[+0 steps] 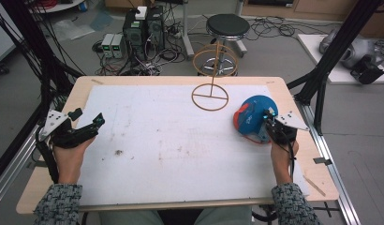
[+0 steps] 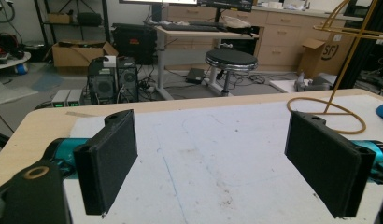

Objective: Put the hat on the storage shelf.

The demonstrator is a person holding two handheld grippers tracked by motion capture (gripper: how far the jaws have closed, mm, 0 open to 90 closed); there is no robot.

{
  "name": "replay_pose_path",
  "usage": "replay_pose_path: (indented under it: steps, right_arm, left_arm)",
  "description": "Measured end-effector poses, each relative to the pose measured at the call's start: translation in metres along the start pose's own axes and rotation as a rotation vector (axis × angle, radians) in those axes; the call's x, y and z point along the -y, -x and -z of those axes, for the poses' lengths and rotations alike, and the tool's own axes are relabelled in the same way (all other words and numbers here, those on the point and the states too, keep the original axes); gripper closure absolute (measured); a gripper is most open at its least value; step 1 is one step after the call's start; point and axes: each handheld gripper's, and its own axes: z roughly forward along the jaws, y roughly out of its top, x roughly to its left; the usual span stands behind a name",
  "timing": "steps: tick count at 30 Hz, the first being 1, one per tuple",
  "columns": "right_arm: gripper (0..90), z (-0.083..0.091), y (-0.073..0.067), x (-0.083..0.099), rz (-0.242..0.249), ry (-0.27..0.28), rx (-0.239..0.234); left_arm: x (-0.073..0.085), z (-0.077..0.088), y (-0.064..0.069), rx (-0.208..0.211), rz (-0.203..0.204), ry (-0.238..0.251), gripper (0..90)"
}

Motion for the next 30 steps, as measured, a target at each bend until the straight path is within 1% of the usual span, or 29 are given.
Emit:
replay_pose_path:
  steps: [1,3,4,7,8,9,10,11,12,13,14,15,17,18,20,23,24,28,30]
  right_arm:
    - [88.0,0.0,0.001,-0.002,-0.024,0.001,0.002]
    - [88.1,0.0,0.003,-0.006,-0.045,0.011,0.006]
    - [88.1,0.0,0.004,-0.009,-0.054,0.006,0.006]
    - [88.2,0.0,0.005,-0.014,-0.043,0.01,0.015]
    - [88.3,0.001,0.005,-0.022,-0.055,0.02,0.016]
    - [88.3,0.001,0.005,-0.022,-0.055,0.02,0.016]
    - [88.3,0.001,0.007,-0.029,-0.077,0.031,0.013]
    - [88.3,0.001,0.007,-0.029,-0.077,0.031,0.013]
    - [88.3,0.001,0.009,-0.032,-0.085,0.036,0.012]
    - [88.4,0.001,0.01,-0.038,-0.104,0.047,0.011]
    - [88.4,0.001,0.01,-0.038,-0.104,0.047,0.011]
    - [88.4,0.001,0.012,-0.043,-0.116,0.049,0.008]
    - [88.4,0.001,0.013,-0.045,-0.117,0.051,0.004]
    - [88.5,0.001,0.016,-0.051,-0.099,0.051,0.007]
    - [88.6,0.001,0.018,-0.055,-0.107,0.056,0.007]
    - [88.7,0.002,0.02,-0.064,-0.103,0.062,0.011]
    - [88.7,0.002,0.02,-0.064,-0.103,0.062,0.011]
    - [88.7,0.001,0.022,-0.078,-0.113,0.073,0.012]
    - [88.7,0.001,0.023,-0.083,-0.108,0.08,0.012]
  left_arm:
    - [0.0,0.0,0.0,0.001,0.001,-0.001,17.0]
    - [-0.001,0.0,0.0,0.001,0.0,0.001,17.0]
    - [-0.001,0.0,0.0,0.002,0.001,0.001,17.0]
    - [-0.001,0.0,0.0,0.003,0.004,0.002,17.1]
    - [-0.001,0.0,0.0,0.004,0.006,0.004,17.0]
    - [-0.001,0.0,0.0,0.006,0.008,0.004,17.0]
    - [-0.001,0.0,-0.001,0.006,0.007,0.003,17.0]
    - [-0.001,0.001,-0.001,0.006,0.007,0.005,17.0]
    - [-0.002,0.001,-0.001,0.008,0.01,0.007,17.1]
    - [-0.002,0.001,-0.001,0.008,0.009,0.007,17.1]
    - [-0.002,0.002,-0.001,0.007,0.007,0.007,17.1]
    - [-0.003,0.002,-0.001,0.004,0.01,0.012,17.1]
    - [-0.003,0.003,-0.002,0.003,0.009,0.012,17.0]
    - [-0.003,0.002,-0.002,0.003,0.013,0.015,17.0]
    - [-0.004,0.003,-0.002,0.001,0.012,0.014,17.0]
    - [-0.004,0.003,-0.003,0.002,0.014,0.014,17.0]
    - [-0.004,0.003,-0.003,0.004,0.014,0.014,17.0]
    - [-0.003,0.002,-0.002,0.005,0.015,0.014,17.0]
    - [-0.003,0.002,-0.002,0.005,0.014,0.013,17.0]
